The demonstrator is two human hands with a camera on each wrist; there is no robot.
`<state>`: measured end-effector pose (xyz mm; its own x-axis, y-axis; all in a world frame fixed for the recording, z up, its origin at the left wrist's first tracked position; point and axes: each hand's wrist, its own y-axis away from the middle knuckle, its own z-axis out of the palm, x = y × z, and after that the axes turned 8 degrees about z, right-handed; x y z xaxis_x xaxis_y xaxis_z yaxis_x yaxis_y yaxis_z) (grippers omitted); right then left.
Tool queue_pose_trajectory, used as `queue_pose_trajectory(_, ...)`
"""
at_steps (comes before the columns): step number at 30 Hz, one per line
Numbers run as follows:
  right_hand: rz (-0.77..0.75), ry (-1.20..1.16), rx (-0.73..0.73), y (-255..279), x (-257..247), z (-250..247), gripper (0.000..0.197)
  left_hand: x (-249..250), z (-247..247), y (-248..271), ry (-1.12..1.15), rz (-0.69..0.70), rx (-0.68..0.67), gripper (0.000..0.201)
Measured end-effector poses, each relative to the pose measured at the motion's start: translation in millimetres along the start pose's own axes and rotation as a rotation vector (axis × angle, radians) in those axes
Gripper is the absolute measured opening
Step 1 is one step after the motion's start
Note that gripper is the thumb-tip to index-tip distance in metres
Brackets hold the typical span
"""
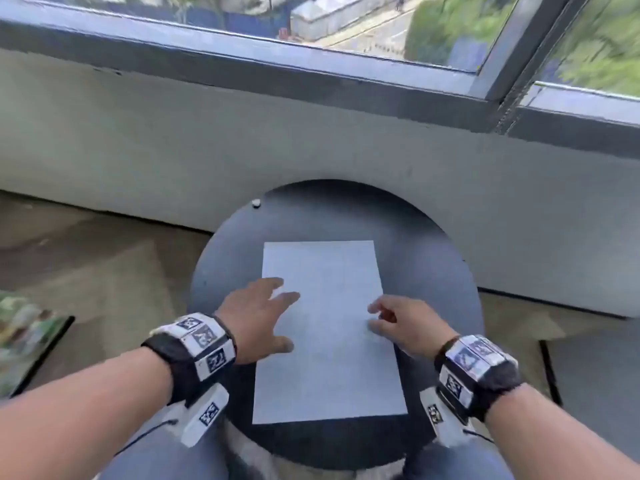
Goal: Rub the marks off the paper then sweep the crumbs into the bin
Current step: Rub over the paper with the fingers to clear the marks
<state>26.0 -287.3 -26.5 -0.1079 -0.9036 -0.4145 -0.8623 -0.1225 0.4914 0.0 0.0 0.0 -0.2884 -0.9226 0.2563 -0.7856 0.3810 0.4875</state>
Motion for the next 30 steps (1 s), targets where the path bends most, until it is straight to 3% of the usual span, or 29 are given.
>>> queue_pose_trajectory(3, -0.078, 0.191, 0.081, -7.5, -2.9, 29.1, 0.02, -8.3, 25.0, 3.1, -0.109, -0.006, -0.024, 0.097)
queue_pose_trajectory(8, -0.03, 0.342, 0.198, 0.5, -8.7, 33.5, 0.015, -4.7, 56.3, 26.6, -0.128, -0.038, 0.04, 0.097)
queue_pose_trajectory(12, 0.021, 0.248, 0.211, 35.6, -9.7, 29.1, 0.006, 8.2, 68.8, 40.6, -0.1, -0.044, 0.074, 0.097)
queue_pose_trajectory(19, 0.011, 0.054, 0.18, 92.7, -8.2, 42.0, 0.015, 30.0, 94.1, 47.3, -0.071, 0.053, 0.087, 0.1)
queue_pose_trajectory(26, -0.042, 0.05, 0.096, 88.6, -20.2, 58.0, 0.005, 11.7, 106.4, 54.5, -0.022, -0.004, 0.097, 0.116)
queue_pose_trajectory(30, -0.121, 0.095, 0.061, 70.8, -42.2, 60.5, 0.011, 12.9, 107.7, 49.5, -0.033, -0.016, 0.101, 0.121)
